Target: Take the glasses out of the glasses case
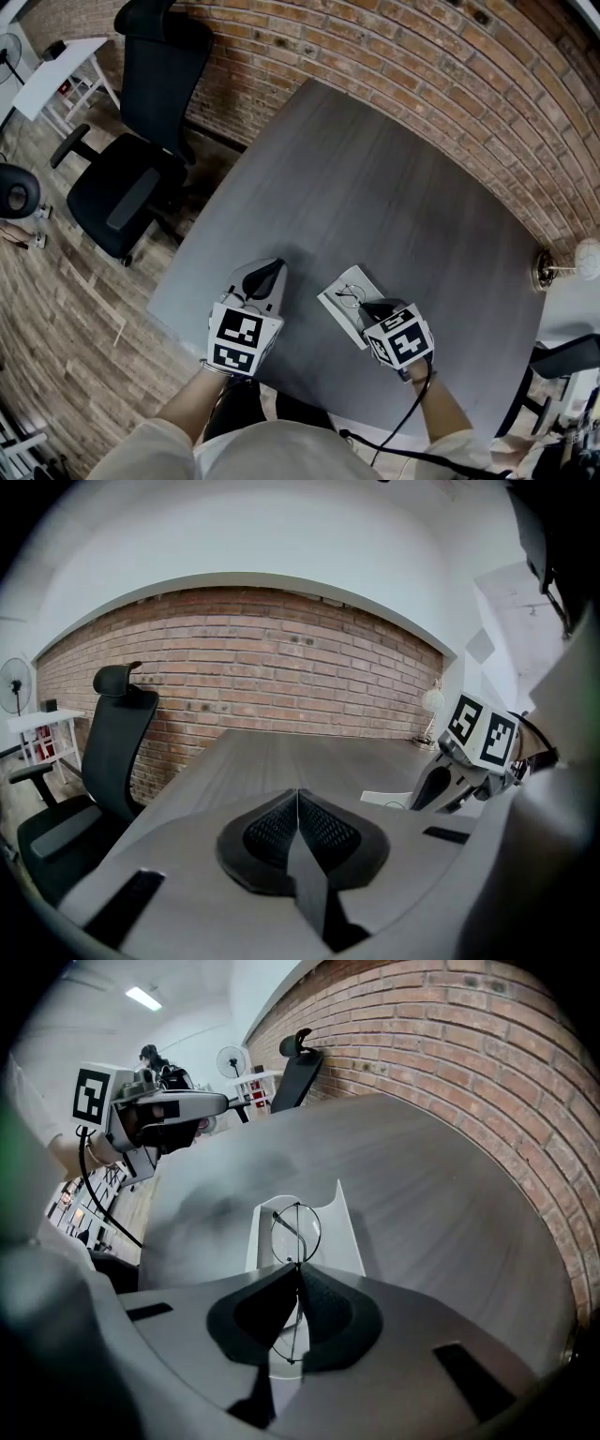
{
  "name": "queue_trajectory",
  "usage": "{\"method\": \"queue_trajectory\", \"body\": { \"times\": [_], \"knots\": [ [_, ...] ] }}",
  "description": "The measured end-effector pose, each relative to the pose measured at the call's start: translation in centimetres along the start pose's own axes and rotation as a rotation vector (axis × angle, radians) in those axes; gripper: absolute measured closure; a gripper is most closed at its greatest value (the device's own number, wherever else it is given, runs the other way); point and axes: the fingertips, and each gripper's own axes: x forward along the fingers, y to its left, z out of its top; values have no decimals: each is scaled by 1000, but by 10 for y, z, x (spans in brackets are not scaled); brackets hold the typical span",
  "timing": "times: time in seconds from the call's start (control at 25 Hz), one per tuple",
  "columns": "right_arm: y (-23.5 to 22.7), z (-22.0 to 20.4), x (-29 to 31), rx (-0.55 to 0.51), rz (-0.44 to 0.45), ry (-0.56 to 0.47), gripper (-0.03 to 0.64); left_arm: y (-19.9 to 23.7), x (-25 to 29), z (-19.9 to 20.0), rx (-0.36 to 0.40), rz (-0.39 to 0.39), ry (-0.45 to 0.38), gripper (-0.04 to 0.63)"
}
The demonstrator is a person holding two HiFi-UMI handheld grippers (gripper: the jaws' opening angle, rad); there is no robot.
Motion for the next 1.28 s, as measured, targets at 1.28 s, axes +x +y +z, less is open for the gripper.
{"method": "queue_trajectory", "body": {
  "times": [1.28],
  "knots": [
    [-15, 75, -120, 180, -300, -437, 577, -7, -17, 65, 36, -21, -173, 574]
  ]
}}
